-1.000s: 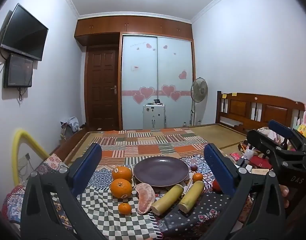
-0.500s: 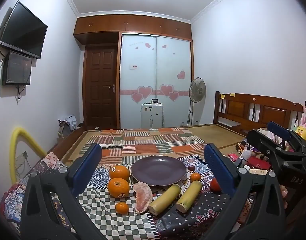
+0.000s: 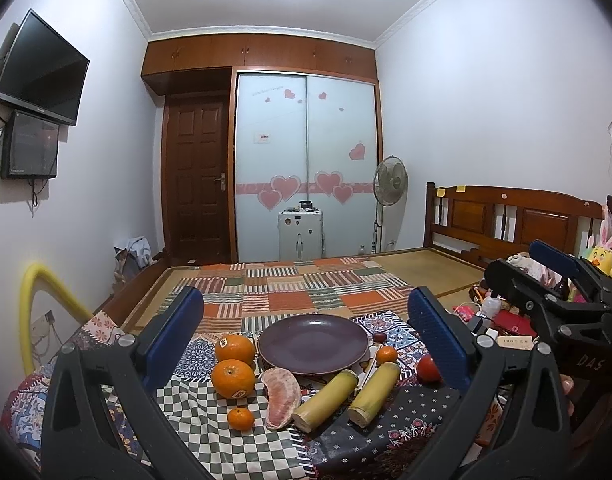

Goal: Organize fruits

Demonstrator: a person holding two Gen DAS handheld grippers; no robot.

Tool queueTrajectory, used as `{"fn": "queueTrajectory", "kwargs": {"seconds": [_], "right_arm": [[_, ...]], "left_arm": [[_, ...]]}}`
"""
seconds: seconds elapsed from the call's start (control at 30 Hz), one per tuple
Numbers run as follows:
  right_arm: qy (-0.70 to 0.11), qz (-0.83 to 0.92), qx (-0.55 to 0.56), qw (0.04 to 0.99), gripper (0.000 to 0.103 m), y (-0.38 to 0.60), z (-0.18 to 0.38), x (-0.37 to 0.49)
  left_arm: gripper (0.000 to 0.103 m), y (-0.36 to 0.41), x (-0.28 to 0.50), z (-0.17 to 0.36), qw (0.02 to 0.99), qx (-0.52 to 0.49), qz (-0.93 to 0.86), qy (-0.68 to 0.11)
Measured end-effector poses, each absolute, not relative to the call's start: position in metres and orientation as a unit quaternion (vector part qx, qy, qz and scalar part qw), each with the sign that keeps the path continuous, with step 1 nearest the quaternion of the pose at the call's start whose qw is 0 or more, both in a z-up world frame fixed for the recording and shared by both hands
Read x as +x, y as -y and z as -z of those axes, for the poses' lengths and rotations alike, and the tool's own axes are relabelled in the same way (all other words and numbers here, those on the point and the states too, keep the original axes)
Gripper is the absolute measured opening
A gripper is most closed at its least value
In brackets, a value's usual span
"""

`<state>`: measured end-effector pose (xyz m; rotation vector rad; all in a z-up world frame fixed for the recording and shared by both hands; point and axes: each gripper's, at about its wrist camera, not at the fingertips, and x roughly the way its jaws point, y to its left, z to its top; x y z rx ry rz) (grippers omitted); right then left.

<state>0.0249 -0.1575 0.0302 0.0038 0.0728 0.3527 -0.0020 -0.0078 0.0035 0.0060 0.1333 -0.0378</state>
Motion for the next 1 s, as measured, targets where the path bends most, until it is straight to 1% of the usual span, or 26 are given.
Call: {"fn": "queueTrajectory", "kwargs": {"seconds": [1.0], "right_arm": [[-0.035,-0.177,0.004,0.984,0.103,0.1564,-0.0322,0.0226]], "left_arm": [[0.103,0.0013,-0.0010,-0.0038,0.998,-0.009,0.018,-0.065]]}}
